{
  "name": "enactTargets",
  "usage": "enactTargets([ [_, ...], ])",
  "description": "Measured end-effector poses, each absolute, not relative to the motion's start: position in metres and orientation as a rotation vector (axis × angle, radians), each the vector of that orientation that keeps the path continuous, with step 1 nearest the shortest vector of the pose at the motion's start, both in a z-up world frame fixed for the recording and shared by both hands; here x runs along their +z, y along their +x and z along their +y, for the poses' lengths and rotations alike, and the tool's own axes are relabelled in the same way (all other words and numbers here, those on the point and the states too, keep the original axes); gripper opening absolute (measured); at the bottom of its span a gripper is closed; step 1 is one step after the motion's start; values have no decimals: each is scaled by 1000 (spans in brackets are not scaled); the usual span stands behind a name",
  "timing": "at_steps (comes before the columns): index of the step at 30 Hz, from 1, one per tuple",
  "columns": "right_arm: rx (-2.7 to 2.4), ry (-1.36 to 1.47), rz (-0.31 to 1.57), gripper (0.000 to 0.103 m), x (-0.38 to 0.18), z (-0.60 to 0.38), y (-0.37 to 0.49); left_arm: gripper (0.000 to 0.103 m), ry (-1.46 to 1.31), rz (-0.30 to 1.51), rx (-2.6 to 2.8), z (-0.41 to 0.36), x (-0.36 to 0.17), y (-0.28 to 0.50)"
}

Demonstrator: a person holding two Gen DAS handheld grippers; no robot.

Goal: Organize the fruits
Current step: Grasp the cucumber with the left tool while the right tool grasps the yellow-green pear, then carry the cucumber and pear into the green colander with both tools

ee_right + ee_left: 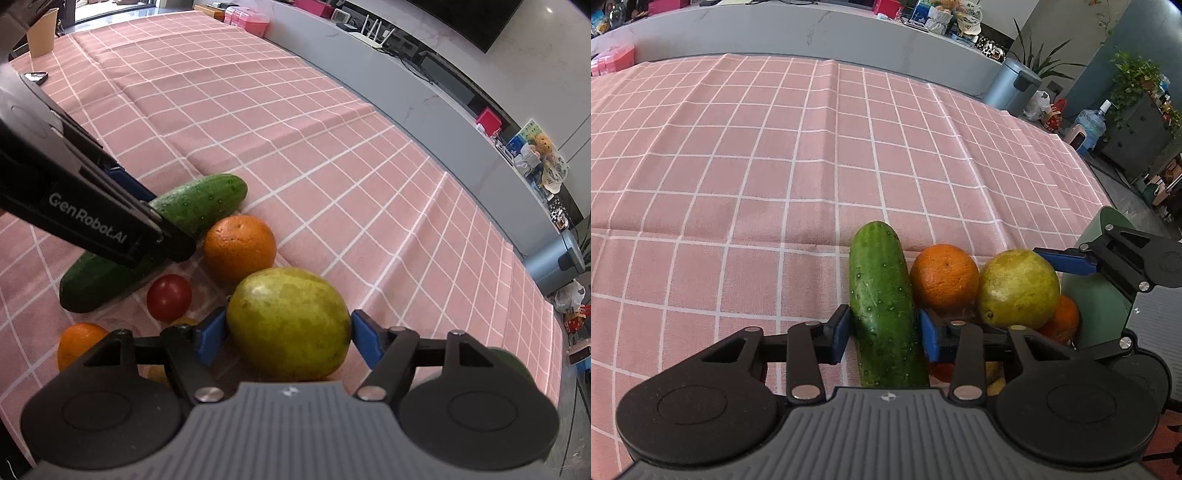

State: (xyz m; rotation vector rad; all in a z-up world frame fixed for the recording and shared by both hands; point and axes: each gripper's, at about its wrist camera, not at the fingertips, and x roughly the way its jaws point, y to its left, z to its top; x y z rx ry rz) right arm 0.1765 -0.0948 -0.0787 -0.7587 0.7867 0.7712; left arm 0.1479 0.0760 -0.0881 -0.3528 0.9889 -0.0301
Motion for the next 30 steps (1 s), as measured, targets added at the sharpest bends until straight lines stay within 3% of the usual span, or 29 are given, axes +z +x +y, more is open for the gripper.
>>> enactTargets([
  [14, 701, -700, 657, 67, -49, -107, 152, 42, -305, 858, 18, 66, -60, 114],
  [30, 654, -506, 567, 67, 17, -161, 103, 42, -281, 650, -47, 25, 24, 63],
])
